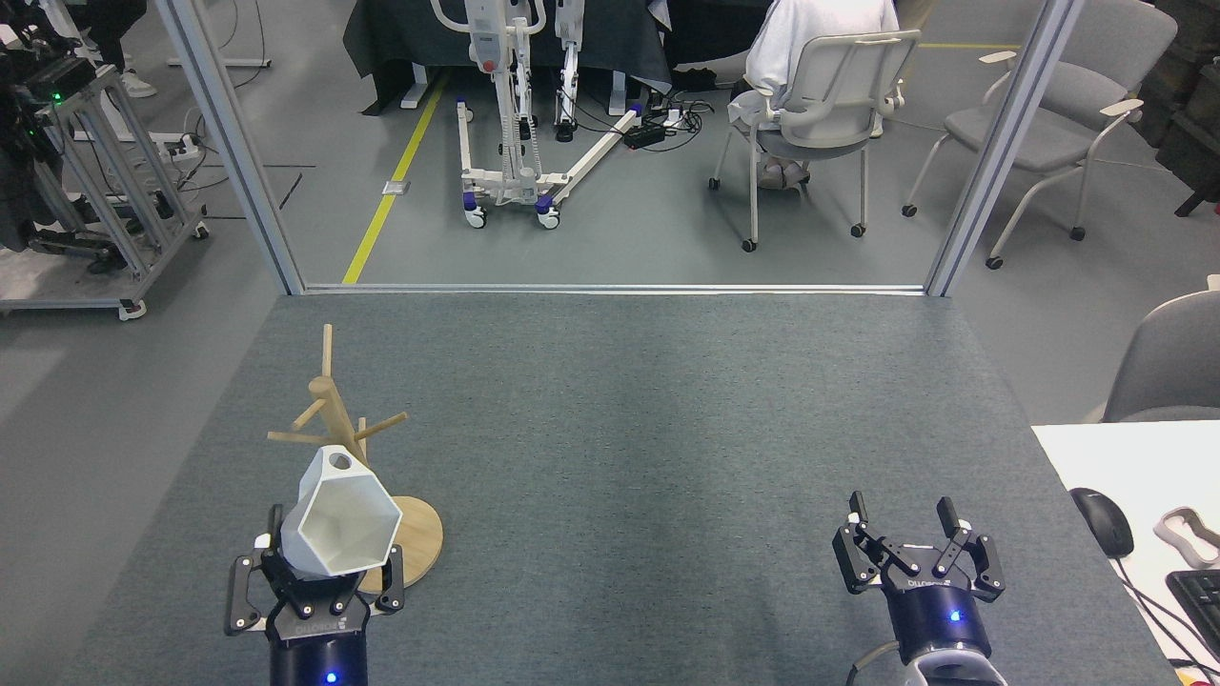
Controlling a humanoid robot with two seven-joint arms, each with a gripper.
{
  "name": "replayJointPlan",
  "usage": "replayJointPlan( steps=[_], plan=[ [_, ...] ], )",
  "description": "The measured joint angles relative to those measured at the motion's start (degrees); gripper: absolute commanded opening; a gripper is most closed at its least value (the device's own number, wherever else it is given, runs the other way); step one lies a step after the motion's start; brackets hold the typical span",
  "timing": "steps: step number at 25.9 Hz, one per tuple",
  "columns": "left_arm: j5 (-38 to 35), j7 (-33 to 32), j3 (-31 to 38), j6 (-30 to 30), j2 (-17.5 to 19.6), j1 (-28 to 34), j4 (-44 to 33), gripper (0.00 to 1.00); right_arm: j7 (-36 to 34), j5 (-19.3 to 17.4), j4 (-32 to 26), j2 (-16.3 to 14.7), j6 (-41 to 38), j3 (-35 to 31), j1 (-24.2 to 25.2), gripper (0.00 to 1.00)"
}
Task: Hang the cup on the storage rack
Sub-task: 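Move the held cup beside the stand's pegs with the left gripper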
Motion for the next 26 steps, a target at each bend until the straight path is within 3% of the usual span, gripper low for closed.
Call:
replayJointPlan(
  steps=[8,26],
  plan=[
    [4.21,-0.1,1.85,0.14,0.43,-1.32,1.97,0.11,0.02,0.23,0.0,0.16,0.05,0.42,-0.11,1.0],
    [6.19,-0.01,2.44,0.06,2.18,-3.82,5.85,0.1,0.04,0.09,0.09,-0.19,0.1,0.73,0.03,1.0]
  ],
)
